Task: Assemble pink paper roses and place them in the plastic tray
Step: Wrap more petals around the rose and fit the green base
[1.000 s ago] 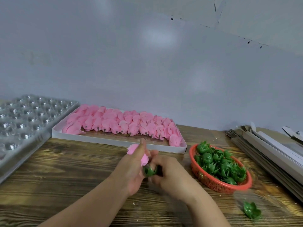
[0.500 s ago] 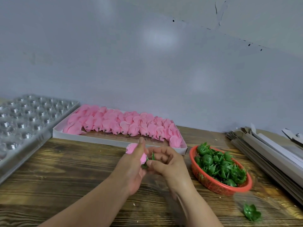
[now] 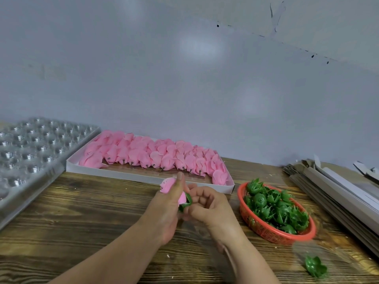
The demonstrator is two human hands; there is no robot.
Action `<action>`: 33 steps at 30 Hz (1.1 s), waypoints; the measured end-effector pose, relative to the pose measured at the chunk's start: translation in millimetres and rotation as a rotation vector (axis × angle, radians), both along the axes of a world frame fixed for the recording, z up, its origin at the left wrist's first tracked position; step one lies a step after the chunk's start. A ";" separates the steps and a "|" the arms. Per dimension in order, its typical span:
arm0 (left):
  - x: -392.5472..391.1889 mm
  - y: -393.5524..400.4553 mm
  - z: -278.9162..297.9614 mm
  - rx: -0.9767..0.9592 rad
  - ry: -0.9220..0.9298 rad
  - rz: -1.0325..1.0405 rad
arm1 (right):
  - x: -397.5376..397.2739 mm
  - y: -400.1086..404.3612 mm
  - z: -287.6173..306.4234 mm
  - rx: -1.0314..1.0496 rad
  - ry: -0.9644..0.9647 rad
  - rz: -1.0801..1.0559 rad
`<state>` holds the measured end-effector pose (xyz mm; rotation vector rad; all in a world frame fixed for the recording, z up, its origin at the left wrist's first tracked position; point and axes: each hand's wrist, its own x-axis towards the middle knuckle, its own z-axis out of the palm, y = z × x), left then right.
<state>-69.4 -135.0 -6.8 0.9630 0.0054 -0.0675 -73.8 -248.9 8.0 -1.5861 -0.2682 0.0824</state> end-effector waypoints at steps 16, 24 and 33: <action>0.8 3.1 -2.1 0.115 -0.097 0.121 | -2.8 11.1 -4.2 0.271 0.316 -0.013; 0.7 1.4 -3.8 0.315 -0.141 0.128 | -0.6 4.8 -0.7 0.304 0.321 -0.010; 0.8 2.1 -0.3 0.216 -0.077 0.106 | -0.5 9.3 -3.9 0.272 0.208 -0.051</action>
